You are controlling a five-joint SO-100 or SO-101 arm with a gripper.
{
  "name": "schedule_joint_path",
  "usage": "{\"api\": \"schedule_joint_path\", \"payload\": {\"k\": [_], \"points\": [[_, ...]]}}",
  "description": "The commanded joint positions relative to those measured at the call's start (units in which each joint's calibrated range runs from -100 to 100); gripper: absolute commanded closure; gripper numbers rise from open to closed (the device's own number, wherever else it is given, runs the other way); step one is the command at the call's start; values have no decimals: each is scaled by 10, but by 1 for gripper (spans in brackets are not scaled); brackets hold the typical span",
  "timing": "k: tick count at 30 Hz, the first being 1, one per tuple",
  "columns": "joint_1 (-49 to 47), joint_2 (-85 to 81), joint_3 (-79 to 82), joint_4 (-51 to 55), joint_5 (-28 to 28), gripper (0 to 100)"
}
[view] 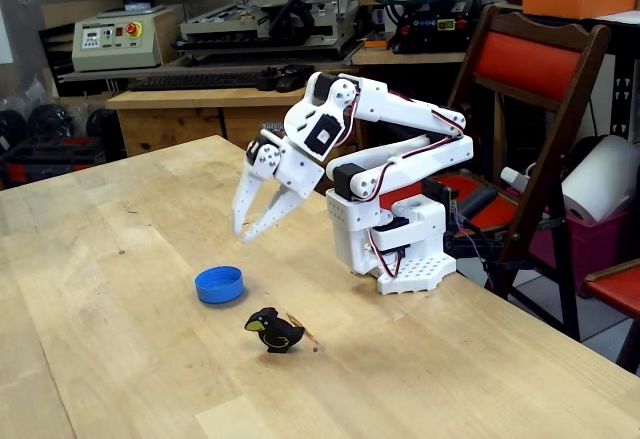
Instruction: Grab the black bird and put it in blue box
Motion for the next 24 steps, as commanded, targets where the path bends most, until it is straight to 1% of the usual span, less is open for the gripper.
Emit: {"api": "schedule_joint_path", "payload": {"k": [1,7,11,20,24], "points": [[-4,6,-65,-7,2,96],[-4,14,-94,-7,2,96],[-4,85,-128,-7,2,96],[-4,297,-358,-2,-1,96],[-4,369,-430,1,-1,96]]}}
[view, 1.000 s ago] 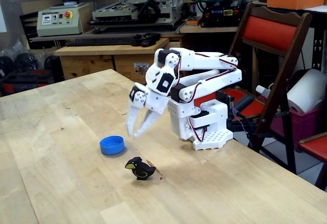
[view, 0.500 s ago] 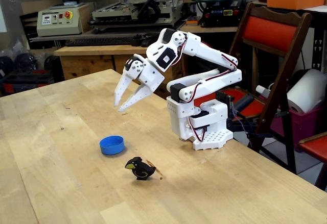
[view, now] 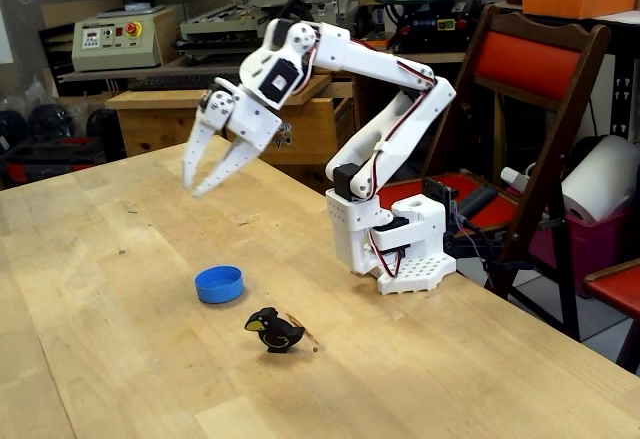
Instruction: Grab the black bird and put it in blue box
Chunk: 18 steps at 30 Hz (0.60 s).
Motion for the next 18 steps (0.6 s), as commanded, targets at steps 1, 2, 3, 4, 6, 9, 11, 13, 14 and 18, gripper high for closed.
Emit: {"api": "schedule_joint_path", "payload": {"k": [1,2,3,4,6,9,11,13,14,18], "points": [[-4,69,-102,2,-1,96],[-6,82,-113,2,-1,96],[-10,94,-120,2,1,96],[-17,106,-128,3,1,96],[-39,120,-129,5,2,96],[-87,131,-133,33,0,96],[-124,132,-135,59,-1,96],[-162,132,-134,86,-1,96],[-178,132,-132,96,-1,96],[-225,132,-130,128,0,96]]}}
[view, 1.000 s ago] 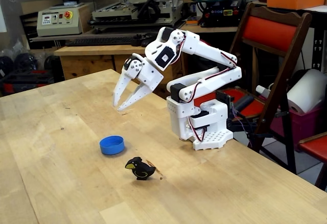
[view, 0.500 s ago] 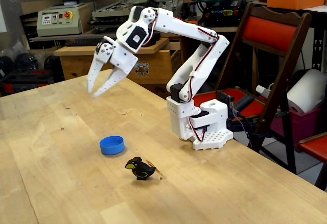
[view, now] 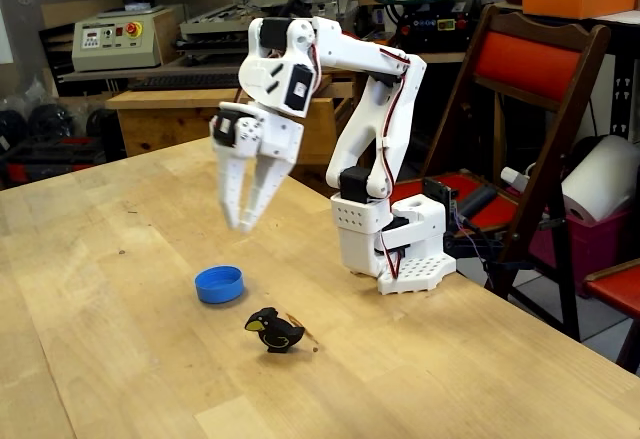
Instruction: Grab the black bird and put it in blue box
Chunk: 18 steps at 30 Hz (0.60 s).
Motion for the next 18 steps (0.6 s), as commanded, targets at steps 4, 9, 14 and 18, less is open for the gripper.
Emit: {"api": "schedule_joint_path", "payload": {"k": [4,9,14,18], "points": [[-54,-5,-33,35,0,96],[-54,-6,-32,38,0,96],[-55,-6,-32,38,0,96],[-55,-6,-32,38,0,95]]}}
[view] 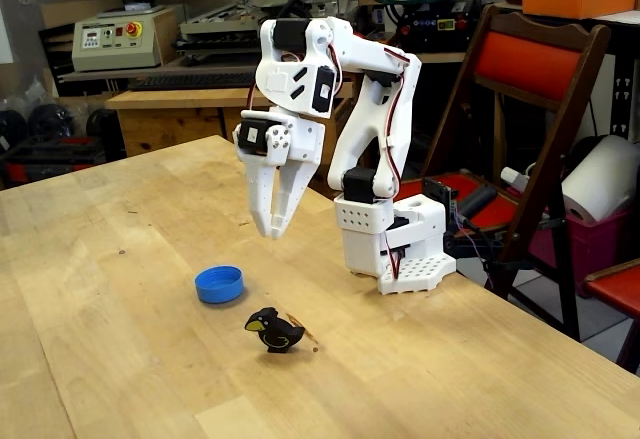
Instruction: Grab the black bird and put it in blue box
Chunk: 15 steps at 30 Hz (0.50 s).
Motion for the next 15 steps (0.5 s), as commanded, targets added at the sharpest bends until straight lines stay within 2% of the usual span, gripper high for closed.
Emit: {"api": "schedule_joint_path", "payload": {"k": [1,11,15], "points": [[-3,-6,-32,1,0,94],[-4,-6,-32,4,2,69],[-6,-7,-32,48,2,63]]}}
